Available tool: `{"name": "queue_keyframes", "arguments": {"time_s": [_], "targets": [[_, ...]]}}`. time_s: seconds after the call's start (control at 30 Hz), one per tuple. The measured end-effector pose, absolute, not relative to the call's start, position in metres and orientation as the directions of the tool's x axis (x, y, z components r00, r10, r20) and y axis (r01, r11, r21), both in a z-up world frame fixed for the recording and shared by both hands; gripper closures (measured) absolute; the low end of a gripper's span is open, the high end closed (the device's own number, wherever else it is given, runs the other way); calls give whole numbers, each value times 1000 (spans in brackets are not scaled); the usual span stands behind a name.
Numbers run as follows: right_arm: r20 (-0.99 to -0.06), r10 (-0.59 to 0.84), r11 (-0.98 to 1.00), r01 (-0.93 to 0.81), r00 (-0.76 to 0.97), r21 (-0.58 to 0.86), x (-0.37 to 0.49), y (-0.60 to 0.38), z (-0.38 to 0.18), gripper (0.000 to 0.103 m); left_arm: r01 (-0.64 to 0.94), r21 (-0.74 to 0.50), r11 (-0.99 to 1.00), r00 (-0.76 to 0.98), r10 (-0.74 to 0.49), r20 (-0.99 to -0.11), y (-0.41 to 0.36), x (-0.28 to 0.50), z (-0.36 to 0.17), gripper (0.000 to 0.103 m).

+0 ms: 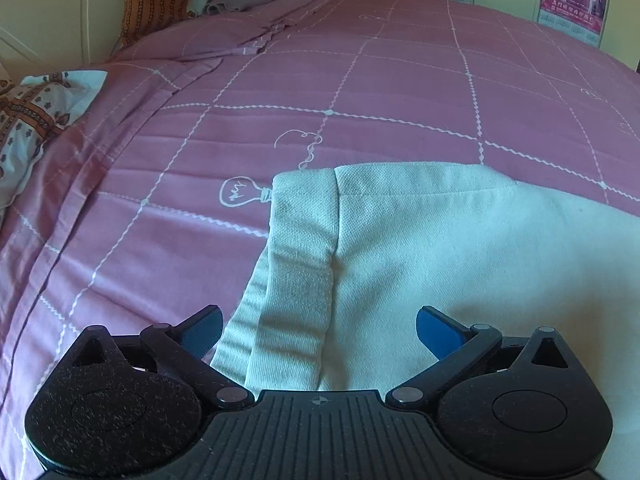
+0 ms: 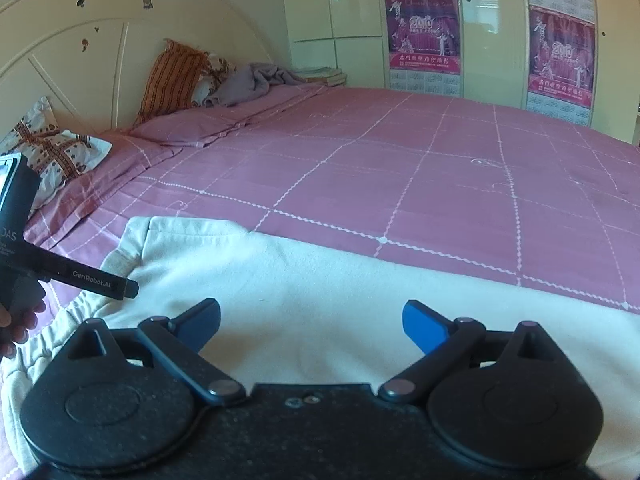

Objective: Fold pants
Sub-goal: 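Lower both tools onto the waistband and close both grippers on it, then lift the waistband with both grippers and fold it over toward the pant legs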

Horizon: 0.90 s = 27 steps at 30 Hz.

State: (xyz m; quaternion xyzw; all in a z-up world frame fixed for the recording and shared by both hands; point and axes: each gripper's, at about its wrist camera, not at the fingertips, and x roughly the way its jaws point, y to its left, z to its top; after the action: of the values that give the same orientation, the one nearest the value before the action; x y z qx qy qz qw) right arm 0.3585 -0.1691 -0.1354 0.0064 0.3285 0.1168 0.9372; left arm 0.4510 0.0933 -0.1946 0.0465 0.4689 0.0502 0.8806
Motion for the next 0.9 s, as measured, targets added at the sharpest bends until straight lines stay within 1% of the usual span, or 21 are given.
{"name": "queue_keyframes", "arguments": {"time_s": [0.03,0.07,0.1,0.13,0.17,0.2,0.23,0.3,0.37,0.43,0.5,0.57,0.63,0.67,0.7,0.73,0.77,0.83,0.9], "targets": [[-624,227,970,-227,748,81,367,-168,-139,8,-33,103,994,550,105,-829,94,457,-198,1],[-635,231,968,-240,737,74,377,-166,-143,10,-25,90,996,546,89,-833,95,462,-201,11],[-648,233,966,-252,725,65,388,-165,-148,11,-23,90,996,535,88,-840,96,468,-206,28],[-660,233,963,-263,714,55,398,-163,-152,12,-23,91,996,520,89,-849,98,474,-211,33],[-670,230,961,-271,706,45,406,-162,-156,15,-24,80,996,514,81,-854,100,479,-214,34],[-680,227,959,-281,698,31,415,-162,-159,18,-21,68,997,520,69,-851,103,483,-215,41],[-688,221,958,-286,691,21,424,-163,-163,19,-20,66,998,529,67,-846,105,485,-216,45],[-704,213,958,-288,678,13,441,-164,-168,20,-10,71,997,531,65,-845,106,492,-217,56],[-713,206,955,-296,670,-2,456,-166,-172,22,-3,63,998,537,55,-842,108,493,-218,63],[-733,183,950,-311,655,-42,471,-167,-179,23,16,68,998,545,48,-837,106,491,-220,65],[-753,166,944,-325,637,-66,482,-166,-185,32,40,98,994,556,59,-829,102,489,-221,66],[-775,169,936,-346,608,-68,489,-164,-191,37,47,116,992,559,70,-826,98,489,-221,67],[-777,179,929,-364,604,-69,487,-161,-192,61,44,129,991,563,82,-822,95,487,-220,71],[-774,176,930,-360,608,-71,485,-160,-190,88,44,139,989,568,89,-818,93,485,-218,74],[-779,200,930,-366,595,-41,483,-161,-188,98,43,145,988,572,95,-815,91,482,-217,79],[-773,210,932,-362,599,-27,478,-162,-185,99,39,149,988,577,99,-811,91,479,-214,82],[-766,215,928,-371,606,-32,470,-163,-181,99,40,148,988,576,98,-811,91,475,-212,94],[-752,227,918,-393,619,-46,447,-161,-171,99,46,144,988,584,91,-807,93,464,-205,96],[-719,262,916,-401,643,-26,419,-162,-154,99,32,115,993,594,74,-801,100,449,-195,96]]}}
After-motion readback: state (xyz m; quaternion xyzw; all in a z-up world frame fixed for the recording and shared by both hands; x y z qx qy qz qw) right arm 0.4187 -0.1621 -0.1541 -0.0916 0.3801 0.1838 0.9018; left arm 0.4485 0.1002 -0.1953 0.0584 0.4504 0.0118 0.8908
